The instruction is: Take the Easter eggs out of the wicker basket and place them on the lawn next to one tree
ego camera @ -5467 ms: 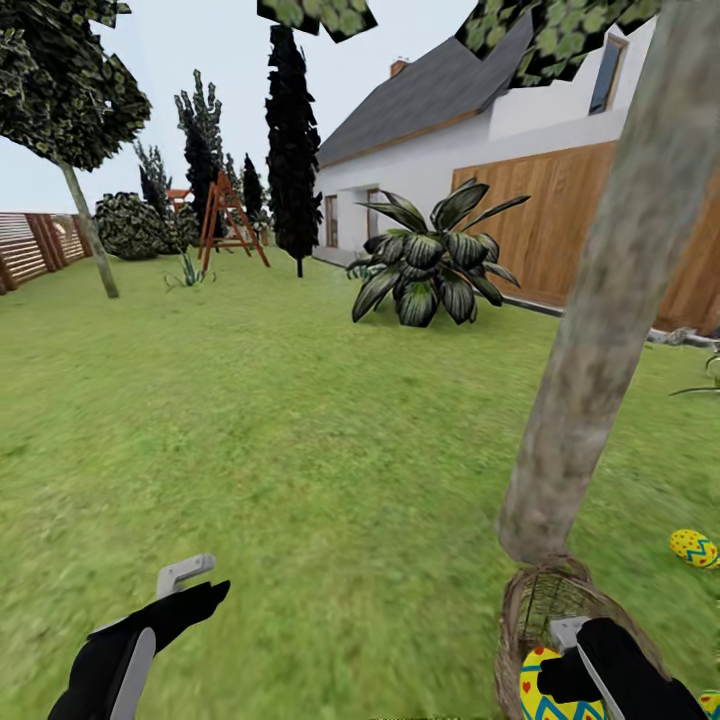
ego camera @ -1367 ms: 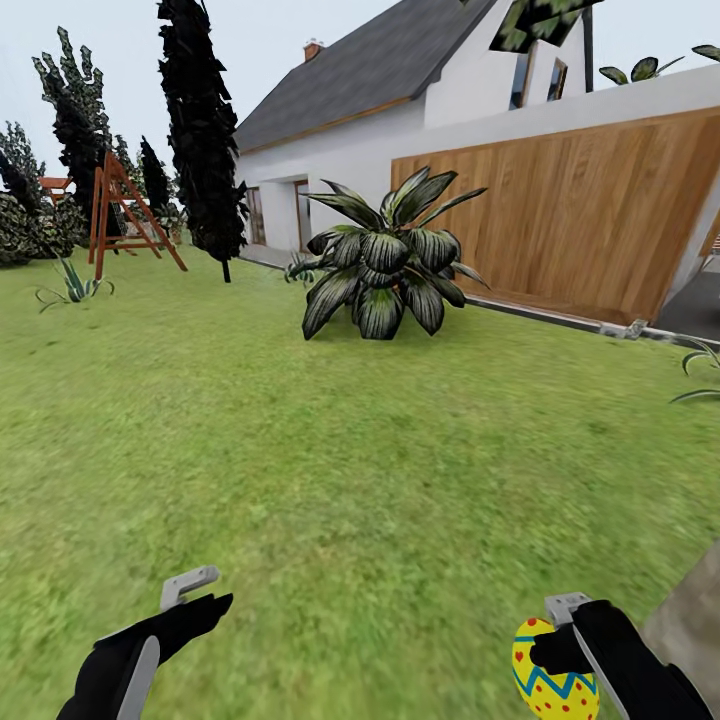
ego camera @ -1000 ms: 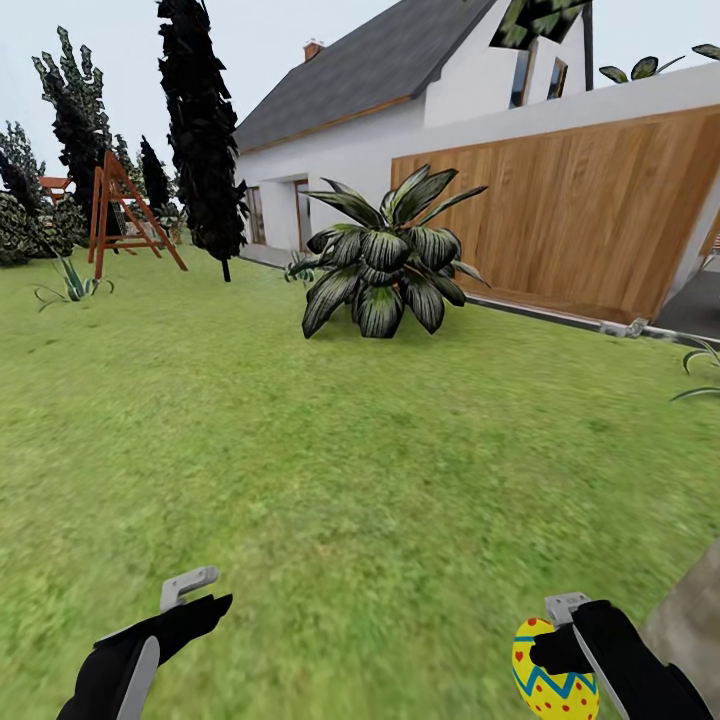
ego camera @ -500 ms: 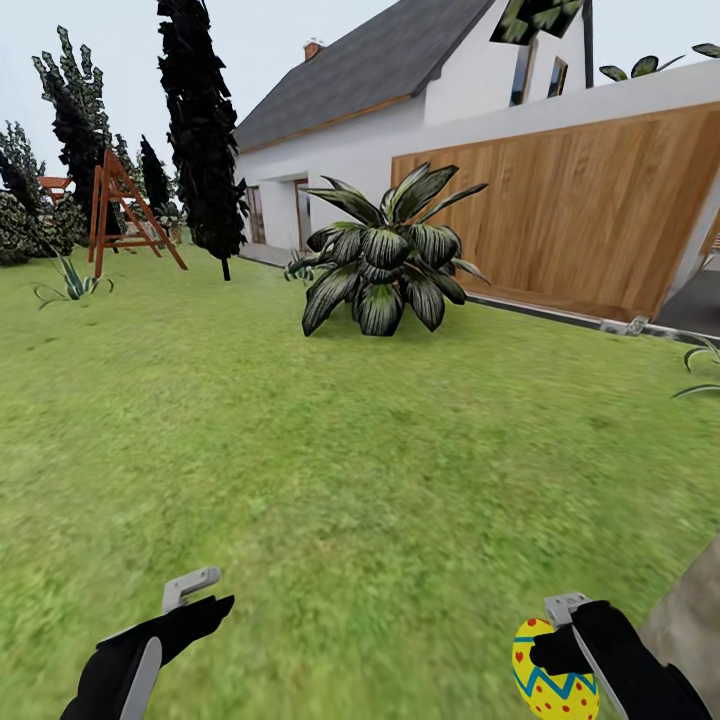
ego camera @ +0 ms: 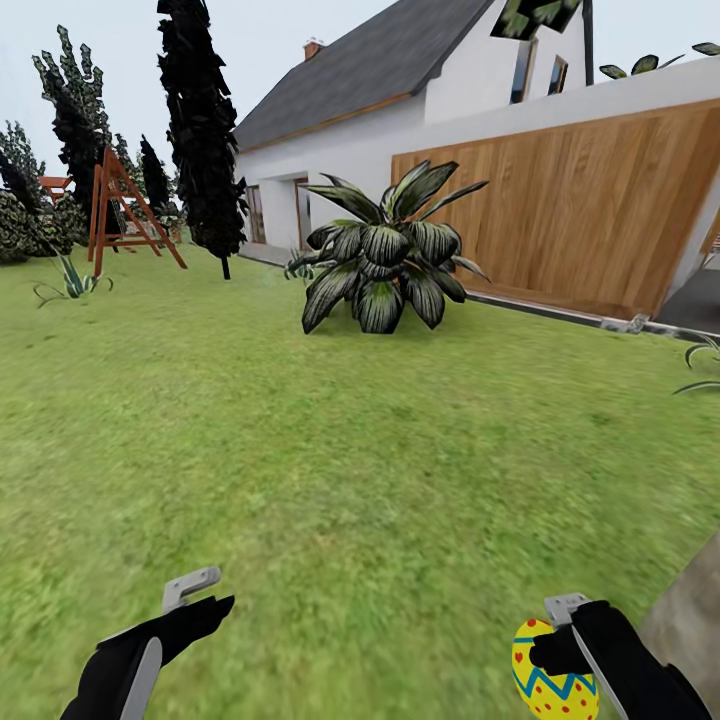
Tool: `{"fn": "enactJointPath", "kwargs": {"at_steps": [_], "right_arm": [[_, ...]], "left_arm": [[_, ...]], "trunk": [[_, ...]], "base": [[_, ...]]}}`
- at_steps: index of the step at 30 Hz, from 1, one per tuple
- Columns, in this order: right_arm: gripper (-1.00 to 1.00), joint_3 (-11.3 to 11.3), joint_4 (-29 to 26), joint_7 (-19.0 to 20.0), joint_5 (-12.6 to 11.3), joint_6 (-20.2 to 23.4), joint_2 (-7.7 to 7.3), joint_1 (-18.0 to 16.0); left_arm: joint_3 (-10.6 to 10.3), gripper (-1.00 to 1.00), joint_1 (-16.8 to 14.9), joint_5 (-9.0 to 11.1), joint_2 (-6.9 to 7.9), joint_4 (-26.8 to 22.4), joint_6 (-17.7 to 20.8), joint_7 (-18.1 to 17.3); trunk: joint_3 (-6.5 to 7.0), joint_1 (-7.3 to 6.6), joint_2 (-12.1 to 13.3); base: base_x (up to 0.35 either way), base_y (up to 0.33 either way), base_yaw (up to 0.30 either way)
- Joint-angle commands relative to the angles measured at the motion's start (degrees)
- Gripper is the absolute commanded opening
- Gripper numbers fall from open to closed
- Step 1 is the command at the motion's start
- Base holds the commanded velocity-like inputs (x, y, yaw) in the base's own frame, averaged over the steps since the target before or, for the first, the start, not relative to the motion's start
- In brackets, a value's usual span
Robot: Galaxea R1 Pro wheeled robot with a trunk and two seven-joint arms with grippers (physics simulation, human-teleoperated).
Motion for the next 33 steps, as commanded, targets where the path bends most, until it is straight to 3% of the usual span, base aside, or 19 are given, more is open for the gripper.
{"fn": "enactJointPath", "kwargs": {"at_steps": [1,9,33], "right_arm": [[-1.0,0.08,-0.07,0.44,0.53,0.19,-0.05,-0.03],[-1.0,0.07,-0.07,0.5,0.36,0.33,-0.06,-0.03],[-1.0,0.29,-0.01,0.44,0.57,0.28,0.03,-0.03]], "left_arm": [[0.15,1.0,-0.04,0.19,-0.06,-0.05,0.33,-0.18],[0.12,1.0,-0.04,0.19,-0.06,-0.05,0.33,-0.24],[0.12,1.0,-0.04,0.19,-0.5,-0.05,0.33,-0.25]], "trunk": [[-0.24,0.22,-0.44],[-1.68,1.98,-3.65],[-5.99,7.25,-13.28]], "base": [[0.0,0.0,0.0],[0.0,0.0,-0.168],[0.0,0.0,-0.003]]}}
